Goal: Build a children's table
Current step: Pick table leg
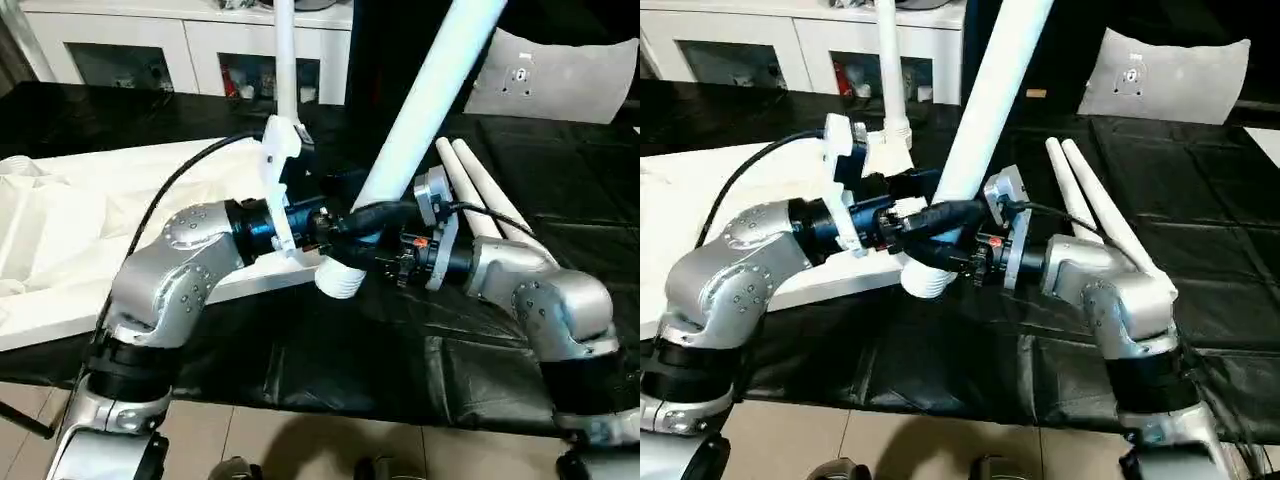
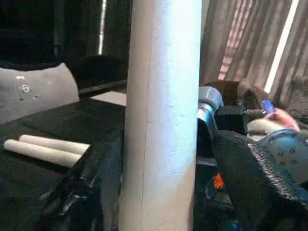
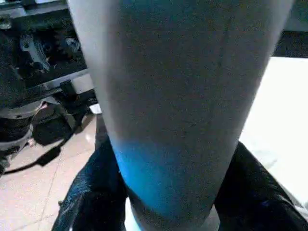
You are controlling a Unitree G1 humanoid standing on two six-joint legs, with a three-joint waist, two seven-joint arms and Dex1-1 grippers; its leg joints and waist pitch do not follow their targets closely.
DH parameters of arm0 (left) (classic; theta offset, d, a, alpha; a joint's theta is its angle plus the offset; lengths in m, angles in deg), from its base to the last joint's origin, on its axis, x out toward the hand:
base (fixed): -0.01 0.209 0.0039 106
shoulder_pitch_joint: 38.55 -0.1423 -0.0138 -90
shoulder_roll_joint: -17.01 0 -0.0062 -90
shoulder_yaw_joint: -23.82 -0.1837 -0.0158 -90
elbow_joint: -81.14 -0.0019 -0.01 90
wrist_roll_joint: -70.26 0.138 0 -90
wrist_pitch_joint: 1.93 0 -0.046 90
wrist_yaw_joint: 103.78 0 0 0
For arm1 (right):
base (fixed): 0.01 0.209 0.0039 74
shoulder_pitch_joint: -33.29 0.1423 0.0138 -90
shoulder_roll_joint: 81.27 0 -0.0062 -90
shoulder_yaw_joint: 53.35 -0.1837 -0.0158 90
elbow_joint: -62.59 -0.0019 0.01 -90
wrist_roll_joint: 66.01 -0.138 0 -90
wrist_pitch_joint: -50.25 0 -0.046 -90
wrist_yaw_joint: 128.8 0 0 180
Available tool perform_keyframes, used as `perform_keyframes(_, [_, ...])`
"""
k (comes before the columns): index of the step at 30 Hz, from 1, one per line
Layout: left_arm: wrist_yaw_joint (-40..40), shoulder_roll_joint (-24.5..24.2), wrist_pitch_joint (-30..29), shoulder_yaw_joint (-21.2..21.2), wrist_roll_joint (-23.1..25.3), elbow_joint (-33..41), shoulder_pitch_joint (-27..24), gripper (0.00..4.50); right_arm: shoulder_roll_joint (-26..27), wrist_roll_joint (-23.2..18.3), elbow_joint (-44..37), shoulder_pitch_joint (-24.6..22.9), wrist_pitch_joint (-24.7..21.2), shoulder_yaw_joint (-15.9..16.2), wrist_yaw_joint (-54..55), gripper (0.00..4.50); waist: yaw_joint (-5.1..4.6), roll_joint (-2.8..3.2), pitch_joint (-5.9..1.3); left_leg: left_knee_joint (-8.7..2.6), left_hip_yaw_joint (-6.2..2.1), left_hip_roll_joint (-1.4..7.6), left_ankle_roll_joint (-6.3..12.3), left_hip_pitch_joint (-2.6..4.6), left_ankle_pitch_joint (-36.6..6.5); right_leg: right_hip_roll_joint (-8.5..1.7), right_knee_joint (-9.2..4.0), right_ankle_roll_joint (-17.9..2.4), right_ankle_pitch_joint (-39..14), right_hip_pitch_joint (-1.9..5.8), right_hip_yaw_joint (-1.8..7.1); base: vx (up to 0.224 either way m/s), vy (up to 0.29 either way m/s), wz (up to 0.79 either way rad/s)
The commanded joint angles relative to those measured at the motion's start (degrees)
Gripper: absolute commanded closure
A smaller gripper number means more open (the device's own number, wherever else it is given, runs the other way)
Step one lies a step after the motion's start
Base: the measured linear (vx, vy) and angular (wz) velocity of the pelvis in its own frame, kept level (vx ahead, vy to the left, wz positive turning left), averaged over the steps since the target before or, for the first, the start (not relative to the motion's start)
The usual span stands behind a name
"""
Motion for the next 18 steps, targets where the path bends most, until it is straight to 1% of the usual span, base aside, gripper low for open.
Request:
perform_keyframes(1, [-1.76,1.63,-0.58,0.53,-4.04,2.31,-0.32,0.79,-0.50,1.15,-0.30,0.28,0.13,-1.29,3.32,2.55,0.01,0.04,-5.29,-3.49,0.30,-0.06,-0.09,0.61,-10.67,-2.08,-4.45,-9.38,-18.20,3.72,1.07,0.000,0.000,0.00])
perform_keyframes(2, [-1.93,2.37,-0.93,1.50,-6.06,2.51,-0.45,0.68,-0.69,0.93,-0.57,0.29,-0.77,-1.17,3.43,2.55,0.03,-0.07,-5.19,-3.45,0.37,-0.09,-0.03,0.71,-10.96,-2.05,-4.54,-9.45,-18.22,3.62,1.10,0.000,0.000,0.00])
perform_keyframes(3, [-1.87,2.90,-1.02,2.03,-7.13,2.57,-0.57,0.68,-0.64,0.96,-0.67,0.24,-0.83,-1.14,3.60,2.55,0.04,-0.03,-5.19,-3.43,0.39,-0.11,-0.03,0.74,-11.20,-2.06,-4.48,-9.51,-18.39,3.63,1.11,0.000,0.000,0.00])
perform_keyframes(4, [-1.77,3.69,-1.67,2.82,-8.94,2.60,-0.85,0.62,-0.53,1.03,-0.80,0.06,-0.83,-1.11,3.86,2.55,0.06,-0.11,-5.09,-3.49,0.39,-0.10,0.08,0.71,-11.28,-2.04,-4.57,-9.39,-18.68,3.58,1.13,0.000,0.000,0.00])
perform_keyframes(5, [-1.77,3.69,-1.67,2.82,-8.94,2.60,-0.85,0.48,-0.53,1.03,-0.80,0.06,-0.83,-1.11,3.86,2.55,0.04,-0.11,-5.09,-3.44,0.43,-0.16,0.13,0.71,-11.47,-2.01,-4.57,-9.38,-18.96,3.58,1.11,0.000,0.000,0.00])
perform_keyframes(6, [-1.38,5.03,-1.90,4.10,-11.02,2.22,-1.39,0.48,-0.23,1.11,-0.91,-0.35,-0.29,-1.21,4.11,2.55,0.02,-0.18,-4.94,-3.46,0.43,-0.18,0.16,0.72,-11.86,-2.00,-4.71,-9.00,-19.99,3.49,1.09,0.000,0.000,0.00])
perform_keyframes(7, [-0.57,6.27,-1.14,5.27,-11.78,1.51,-1.79,0.26,0.35,1.16,-0.64,-0.73,0.33,-1.66,4.81,2.55,-0.05,-0.07,-4.66,-3.52,0.46,-0.21,0.20,0.60,-12.10,-2.03,-4.98,-8.88,-20.74,3.37,1.10,0.000,0.000,0.00])
perform_keyframes(8, [-0.02,6.86,-0.69,5.83,-11.97,1.31,-2.08,0.26,0.76,1.25,-0.63,-1.06,0.62,-1.99,5.30,2.55,-0.01,0.08,-4.62,-3.52,0.45,-0.21,0.14,0.70,-12.37,-2.06,-5.11,-8.74,-21.27,3.29,1.09,0.000,0.000,0.00])
perform_keyframes(9, [1.34,8.04,0.03,7.28,-12.75,0.85,-2.25,0.21,1.47,1.50,-0.43,-1.49,1.53,-2.70,6.32,2.55,-0.11,0.18,-4.53,-3.58,0.38,-0.20,0.01,0.63,-12.92,-2.04,-5.18,-8.45,-22.00,3.28,1.03,0.000,0.000,0.00])
perform_keyframes(10, [3.02,9.25,-0.40,9.66,-15.25,0.55,-2.35,0.21,2.75,1.60,-0.39,-2.19,2.41,-4.11,8.59,2.56,-0.05,0.34,-4.42,-3.62,0.33,-0.31,-0.12,0.80,-13.60,-1.96,-5.35,-8.08,-22.99,3.07,0.93,0.000,0.000,0.00])
perform_keyframes(11, [3.32,9.47,-0.88,10.34,-16.22,0.70,-2.49,0.21,3.14,1.53,-0.56,-2.49,2.54,-4.52,9.45,2.56,-0.19,0.17,-4.41,-3.61,0.46,-0.31,-0.15,0.73,-13.86,-1.90,-5.41,-8.07,-23.03,3.06,1.00,0.000,0.000,0.00])
perform_keyframes(12, [3.63,9.44,-1.46,10.95,-17.02,0.86,-2.58,0.21,3.56,1.43,-0.71,-2.72,2.78,-5.02,10.29,2.56,-0.15,0.13,-4.36,-3.69,0.32,-0.40,-0.17,0.68,-14.21,-1.88,-5.52,-7.69,-23.55,3.18,0.86,0.000,0.000,0.00])
perform_keyframes(13, [4.12,9.23,-1.76,11.34,-16.92,0.67,-2.50,0.21,3.96,1.54,-0.68,-2.81,3.30,-5.51,11.13,2.56,-0.18,0.13,-4.31,-3.77,0.26,-0.41,-0.13,0.68,-14.33,-1.79,-5.47,-7.31,-23.66,3.21,0.80,0.000,0.000,0.00])
perform_keyframes(14, [4.20,8.79,-1.78,11.32,-16.28,0.41,-2.42,0.21,4.20,1.66,-0.63,-2.83,3.51,-5.86,11.81,2.57,-0.32,0.14,-4.29,-3.80,0.23,-0.41,0.02,0.80,-14.63,-1.71,-5.52,-6.69,-24.15,3.05,0.77,0.000,0.000,0.00])
perform_keyframes(15, [4.26,8.49,-1.79,11.32,-15.84,0.24,-2.37,0.21,4.37,1.73,-0.60,-2.84,3.65,-6.09,12.27,2.57,-0.43,0.15,-4.11,-3.90,0.13,-0.43,0.06,0.75,-14.90,-1.69,-5.61,-5.93,-24.93,3.08,0.70,0.000,0.000,0.00])
perform_keyframes(16, [4.05,6.53,-1.47,10.74,-13.03,-0.98,-2.11,0.21,4.93,2.27,-0.48,-2.83,4.28,-6.88,14.26,2.58,-0.54,0.26,-3.91,-3.97,0.11,-0.46,0.09,0.79,-15.20,-1.70,-5.79,-5.10,-26.00,2.85,0.70,0.000,0.000,0.00])
perform_keyframes(17, [3.66,4.65,-1.27,9.77,-10.37,-2.15,-1.91,0.21,5.11,3.11,-0.27,-2.76,4.91,-7.18,15.71,2.58,-0.62,0.28,-3.90,-4.00,0.10,-0.46,0.11,0.88,-15.42,-1.63,-5.85,-4.70,-26.54,2.75,0.68,0.000,0.000,0.00])
perform_keyframes(18, [3.48,3.26,-0.77,8.72,-7.99,-3.07,-1.76,0.21,5.04,3.84,0.01,-2.69,5.48,-7.17,16.37,2.58,-0.75,0.38,-3.92,-4.01,0.05,-0.52,-0.04,1.06,-15.85,-1.57,-5.91,-3.68,-27.65,2.58,0.64,0.000,0.000,0.00])
